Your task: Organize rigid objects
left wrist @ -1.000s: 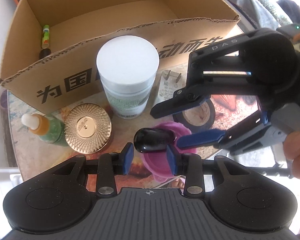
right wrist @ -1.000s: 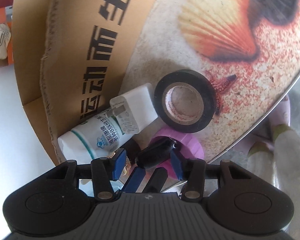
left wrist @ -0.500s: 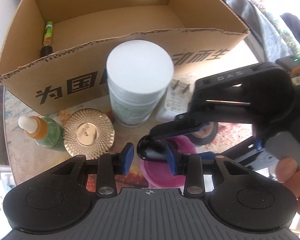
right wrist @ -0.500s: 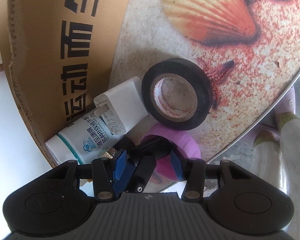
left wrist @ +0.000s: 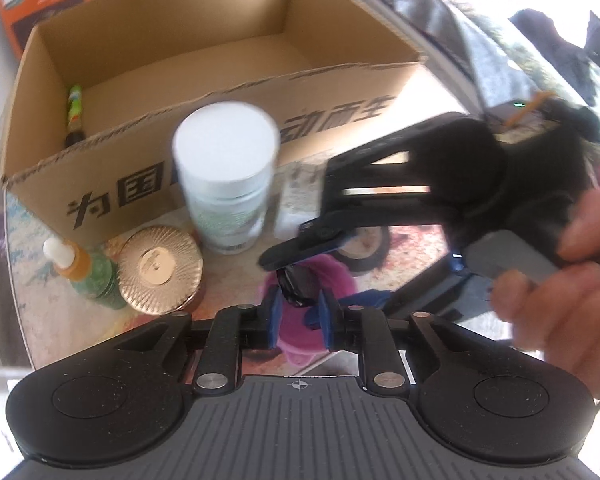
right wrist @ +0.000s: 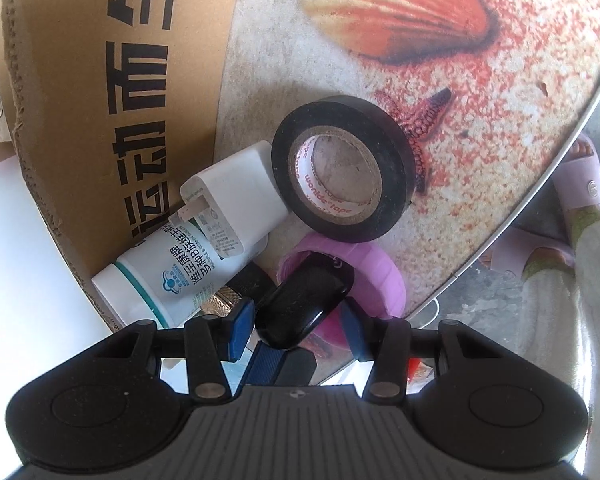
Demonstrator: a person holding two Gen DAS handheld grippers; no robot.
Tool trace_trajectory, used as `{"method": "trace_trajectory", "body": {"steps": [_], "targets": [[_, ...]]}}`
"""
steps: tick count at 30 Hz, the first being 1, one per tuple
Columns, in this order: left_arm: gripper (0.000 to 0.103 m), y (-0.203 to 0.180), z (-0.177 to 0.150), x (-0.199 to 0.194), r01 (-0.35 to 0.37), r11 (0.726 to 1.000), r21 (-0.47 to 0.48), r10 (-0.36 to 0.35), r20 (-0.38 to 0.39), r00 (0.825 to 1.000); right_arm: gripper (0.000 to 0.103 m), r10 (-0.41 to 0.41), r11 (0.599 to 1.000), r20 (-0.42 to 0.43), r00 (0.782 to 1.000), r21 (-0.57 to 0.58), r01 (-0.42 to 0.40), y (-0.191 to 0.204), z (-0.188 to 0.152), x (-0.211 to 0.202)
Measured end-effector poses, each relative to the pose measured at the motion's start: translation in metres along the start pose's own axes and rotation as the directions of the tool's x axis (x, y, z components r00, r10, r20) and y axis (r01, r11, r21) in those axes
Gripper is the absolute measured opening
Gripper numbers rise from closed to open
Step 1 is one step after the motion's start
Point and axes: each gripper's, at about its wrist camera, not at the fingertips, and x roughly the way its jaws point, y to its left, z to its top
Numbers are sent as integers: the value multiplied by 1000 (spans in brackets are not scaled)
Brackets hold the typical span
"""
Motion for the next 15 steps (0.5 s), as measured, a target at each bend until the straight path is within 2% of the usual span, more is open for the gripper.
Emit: {"method": "trace_trajectory", "body": {"steps": [4, 10, 15], "targets": [[19, -11, -1, 0, 12, 999, 36, -13, 6, 1000, 43, 8, 1000, 4, 1000, -5, -8, 0, -7, 4], [19, -8, 1, 8, 2, 1000, 8, -2, -14, 1000, 32, 19, 1000, 34, 999, 19, -20, -13, -8, 4], [19, -7, 1, 15, -12, 1000, 5, 12, -29, 1000, 33, 21, 1000, 58, 998, 8, -21, -15, -8, 2]]}}
